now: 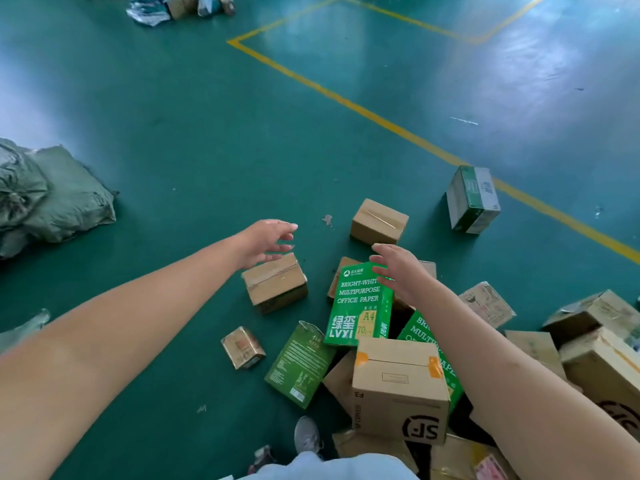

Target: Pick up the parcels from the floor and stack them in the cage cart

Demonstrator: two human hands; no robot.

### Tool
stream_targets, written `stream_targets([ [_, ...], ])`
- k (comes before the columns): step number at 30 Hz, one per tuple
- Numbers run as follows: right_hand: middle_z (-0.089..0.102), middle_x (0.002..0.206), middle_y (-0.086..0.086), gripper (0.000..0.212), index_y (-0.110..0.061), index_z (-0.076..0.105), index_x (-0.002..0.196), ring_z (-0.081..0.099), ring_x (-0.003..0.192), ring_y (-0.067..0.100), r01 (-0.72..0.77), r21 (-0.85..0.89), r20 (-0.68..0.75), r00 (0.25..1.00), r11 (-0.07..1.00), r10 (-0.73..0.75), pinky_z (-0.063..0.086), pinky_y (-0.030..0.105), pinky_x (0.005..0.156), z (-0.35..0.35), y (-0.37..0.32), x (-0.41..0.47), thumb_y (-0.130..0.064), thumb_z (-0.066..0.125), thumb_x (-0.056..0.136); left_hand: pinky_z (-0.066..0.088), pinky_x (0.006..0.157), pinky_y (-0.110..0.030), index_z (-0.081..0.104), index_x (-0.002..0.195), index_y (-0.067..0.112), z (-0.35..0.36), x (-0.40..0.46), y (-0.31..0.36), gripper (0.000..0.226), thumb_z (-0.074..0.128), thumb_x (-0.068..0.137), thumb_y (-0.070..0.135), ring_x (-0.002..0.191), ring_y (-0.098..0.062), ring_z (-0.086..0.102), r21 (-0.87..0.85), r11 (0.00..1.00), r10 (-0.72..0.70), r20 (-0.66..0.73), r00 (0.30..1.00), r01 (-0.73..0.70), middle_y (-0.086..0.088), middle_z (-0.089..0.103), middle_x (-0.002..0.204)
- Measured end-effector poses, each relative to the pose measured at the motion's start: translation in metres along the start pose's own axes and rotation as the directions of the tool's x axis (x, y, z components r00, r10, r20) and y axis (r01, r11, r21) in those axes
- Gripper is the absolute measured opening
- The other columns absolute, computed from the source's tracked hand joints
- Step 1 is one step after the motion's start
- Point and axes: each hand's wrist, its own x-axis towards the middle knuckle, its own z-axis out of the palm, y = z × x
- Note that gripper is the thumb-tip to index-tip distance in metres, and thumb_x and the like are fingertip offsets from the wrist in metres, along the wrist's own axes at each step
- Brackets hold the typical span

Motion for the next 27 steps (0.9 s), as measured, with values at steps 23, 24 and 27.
stream_targets([
  [23,0.066,0.123,0.003,0.023,-0.024,0.058,0.126,0.062,0.117,0.022,0.081,-0.166,-0.019,0.996,0.983,-0.085,0.051,0.037,0.101,0.086,-0.112,0.064,-0.036,0.055,0.106,0.054,0.097,-0.038,0.056,0.134,0.02,-0.149,0.086,0.027,0.038,0.062,0.101,0.038,0.111,-0.022,0.065,-0.296,0.955,0.012,-0.067,0.998,-0.032,-0.002,0.062,0.123],
  [24,0.067,0.123,0.003,0.024,-0.024,0.058,0.126,0.062,0.117,0.022,0.079,-0.166,-0.02,0.996,0.983,-0.083,0.051,0.037,0.101,0.087,-0.115,0.065,-0.036,0.055,0.106,0.054,0.098,-0.038,0.056,0.134,0.02,-0.152,0.086,0.029,0.038,0.062,0.101,0.038,0.111,-0.021,0.065,-0.293,0.955,0.015,-0.07,0.997,-0.035,-0.001,0.062,0.122],
  [27,0.066,0.123,0.002,0.022,-0.024,0.059,0.123,0.062,0.116,0.021,0.084,-0.167,-0.012,0.996,0.982,-0.087,0.051,0.038,0.104,0.09,-0.123,0.067,-0.037,0.055,0.106,0.053,0.1,-0.039,0.057,0.133,0.021,-0.155,0.085,0.035,0.037,0.062,0.101,0.038,0.11,-0.021,0.065,-0.274,0.961,0.024,-0.079,0.997,-0.044,0.0,0.062,0.121],
])
